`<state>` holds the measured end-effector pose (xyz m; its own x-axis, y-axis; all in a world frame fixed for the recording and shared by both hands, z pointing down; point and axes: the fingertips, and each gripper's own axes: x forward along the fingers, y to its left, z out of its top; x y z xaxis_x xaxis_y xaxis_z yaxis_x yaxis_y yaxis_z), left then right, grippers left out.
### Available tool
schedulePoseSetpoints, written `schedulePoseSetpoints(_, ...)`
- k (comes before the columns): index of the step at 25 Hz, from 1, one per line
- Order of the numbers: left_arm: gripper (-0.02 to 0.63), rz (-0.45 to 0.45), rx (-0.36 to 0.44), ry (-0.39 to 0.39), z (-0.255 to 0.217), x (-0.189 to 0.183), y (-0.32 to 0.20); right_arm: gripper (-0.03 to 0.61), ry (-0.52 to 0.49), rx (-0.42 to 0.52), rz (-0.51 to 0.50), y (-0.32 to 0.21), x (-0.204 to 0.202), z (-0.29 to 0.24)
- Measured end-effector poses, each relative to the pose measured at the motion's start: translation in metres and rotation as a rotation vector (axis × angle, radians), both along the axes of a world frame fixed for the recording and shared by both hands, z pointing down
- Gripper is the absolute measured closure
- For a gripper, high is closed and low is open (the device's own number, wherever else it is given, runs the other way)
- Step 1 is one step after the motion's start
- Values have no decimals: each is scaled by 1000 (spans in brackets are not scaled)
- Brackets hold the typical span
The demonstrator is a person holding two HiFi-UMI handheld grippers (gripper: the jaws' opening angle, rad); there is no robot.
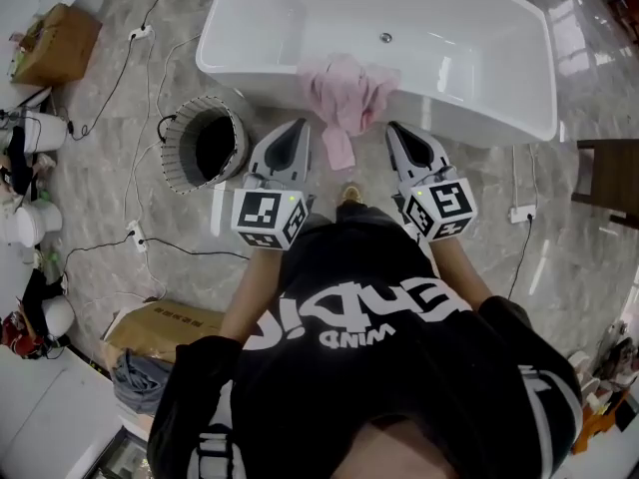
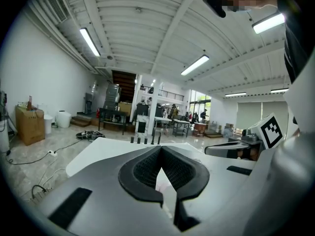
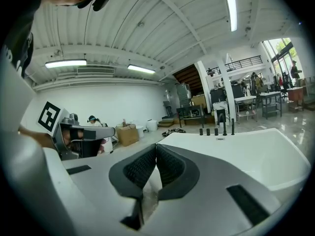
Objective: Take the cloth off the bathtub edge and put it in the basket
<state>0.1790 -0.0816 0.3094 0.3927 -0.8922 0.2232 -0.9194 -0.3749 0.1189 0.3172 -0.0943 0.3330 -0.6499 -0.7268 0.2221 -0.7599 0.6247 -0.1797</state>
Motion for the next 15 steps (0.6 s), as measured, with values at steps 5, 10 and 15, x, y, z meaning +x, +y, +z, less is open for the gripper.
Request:
schedulePoseSetpoints(5, 602, 12, -6, -5, -2, -7, -31, 565, -11, -10, -1, -30, -14, -1)
schedulePoseSetpoints(10, 601, 56, -9, -14, -2, -11, -63, 565, -24, -17, 37, -58, -20, 0)
schedulePoseSetpoints(15, 603, 94, -11, 1, -3, -15, -94, 565, -23, -23, 78, -85, -25, 1)
